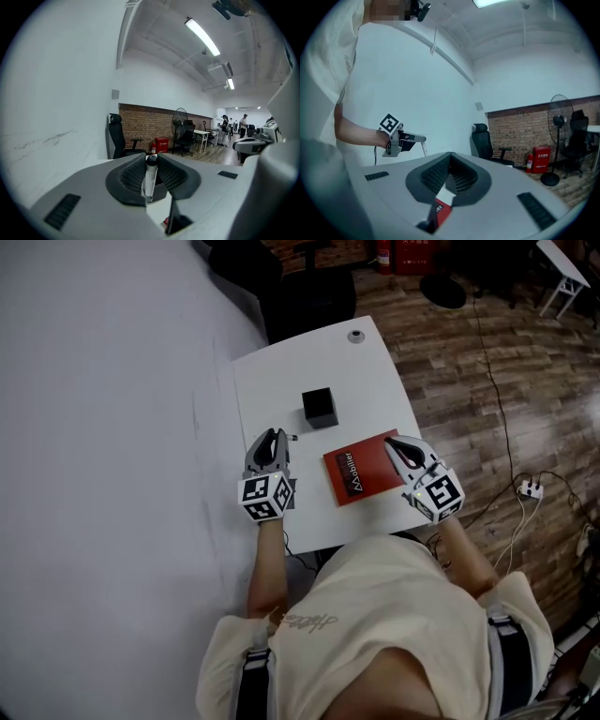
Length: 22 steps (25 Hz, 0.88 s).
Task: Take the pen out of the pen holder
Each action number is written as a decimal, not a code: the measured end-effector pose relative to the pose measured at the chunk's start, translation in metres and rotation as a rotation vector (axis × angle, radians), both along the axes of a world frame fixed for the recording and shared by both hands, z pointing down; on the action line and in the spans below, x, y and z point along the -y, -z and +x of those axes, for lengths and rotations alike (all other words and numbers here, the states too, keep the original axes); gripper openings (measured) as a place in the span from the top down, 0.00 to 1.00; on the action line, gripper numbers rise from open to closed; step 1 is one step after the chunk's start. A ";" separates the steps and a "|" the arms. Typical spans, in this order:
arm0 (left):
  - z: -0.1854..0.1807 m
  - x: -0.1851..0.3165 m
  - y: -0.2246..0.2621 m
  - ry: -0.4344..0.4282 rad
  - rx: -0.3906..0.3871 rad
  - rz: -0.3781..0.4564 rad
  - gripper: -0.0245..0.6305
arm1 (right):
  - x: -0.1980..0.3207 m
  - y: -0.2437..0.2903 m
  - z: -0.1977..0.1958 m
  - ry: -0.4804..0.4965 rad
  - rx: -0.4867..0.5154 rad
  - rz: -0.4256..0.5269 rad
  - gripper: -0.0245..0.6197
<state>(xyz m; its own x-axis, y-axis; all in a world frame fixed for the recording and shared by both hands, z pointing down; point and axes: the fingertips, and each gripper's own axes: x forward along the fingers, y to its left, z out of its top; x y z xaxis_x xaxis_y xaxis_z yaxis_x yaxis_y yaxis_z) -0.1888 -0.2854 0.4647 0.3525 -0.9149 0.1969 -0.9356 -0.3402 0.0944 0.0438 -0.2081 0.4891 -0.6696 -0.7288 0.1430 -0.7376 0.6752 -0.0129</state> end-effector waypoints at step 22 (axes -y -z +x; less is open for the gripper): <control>-0.015 -0.039 0.028 0.043 -0.037 0.073 0.83 | 0.014 0.067 -0.015 0.071 -0.020 0.141 0.95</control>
<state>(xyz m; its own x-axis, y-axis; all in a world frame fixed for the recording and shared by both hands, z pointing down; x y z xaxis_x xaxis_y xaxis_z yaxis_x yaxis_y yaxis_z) -0.2036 -0.2460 0.4367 0.3187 -0.9406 0.1170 -0.9457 -0.3072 0.1059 0.0291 -0.2223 0.4219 -0.7180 -0.6937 0.0570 -0.6873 0.7195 0.0999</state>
